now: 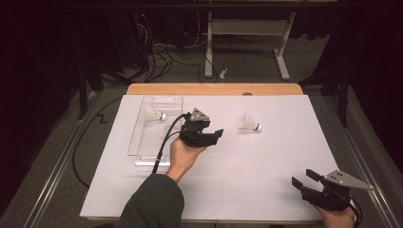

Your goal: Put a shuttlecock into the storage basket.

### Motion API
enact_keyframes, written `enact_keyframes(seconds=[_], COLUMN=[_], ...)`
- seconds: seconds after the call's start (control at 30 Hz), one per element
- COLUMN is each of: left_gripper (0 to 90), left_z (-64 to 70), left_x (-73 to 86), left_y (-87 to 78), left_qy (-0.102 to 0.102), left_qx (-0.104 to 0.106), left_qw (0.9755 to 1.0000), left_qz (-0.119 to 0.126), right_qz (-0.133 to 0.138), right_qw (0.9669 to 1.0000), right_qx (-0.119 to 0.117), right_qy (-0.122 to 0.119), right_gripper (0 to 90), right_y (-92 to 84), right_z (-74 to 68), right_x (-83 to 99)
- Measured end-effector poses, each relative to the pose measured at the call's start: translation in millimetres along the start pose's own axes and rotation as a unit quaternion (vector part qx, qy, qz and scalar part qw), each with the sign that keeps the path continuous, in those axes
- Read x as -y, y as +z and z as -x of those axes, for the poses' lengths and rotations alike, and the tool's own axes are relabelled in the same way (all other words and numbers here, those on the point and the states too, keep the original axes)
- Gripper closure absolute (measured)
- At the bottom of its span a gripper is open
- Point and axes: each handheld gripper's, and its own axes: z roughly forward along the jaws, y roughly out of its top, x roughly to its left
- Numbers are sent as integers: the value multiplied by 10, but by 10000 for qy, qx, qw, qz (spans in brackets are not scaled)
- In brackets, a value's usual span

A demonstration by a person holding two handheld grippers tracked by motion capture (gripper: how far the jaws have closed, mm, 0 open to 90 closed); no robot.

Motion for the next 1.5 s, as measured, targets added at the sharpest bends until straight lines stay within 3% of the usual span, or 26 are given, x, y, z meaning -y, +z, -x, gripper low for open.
enact_keyframes(seconds=[1.5], left_gripper=[407], left_z=[30], left_x=[-22], left_y=[382], left_qy=[89], left_qx=[-61], left_qw=[9999], left_qz=[-119], right_qz=[2], right_qw=[10000], right_qx=[-21], right_qy=[-1], right_gripper=[344], right_y=[4], right_z=[-1], right_x=[-1])
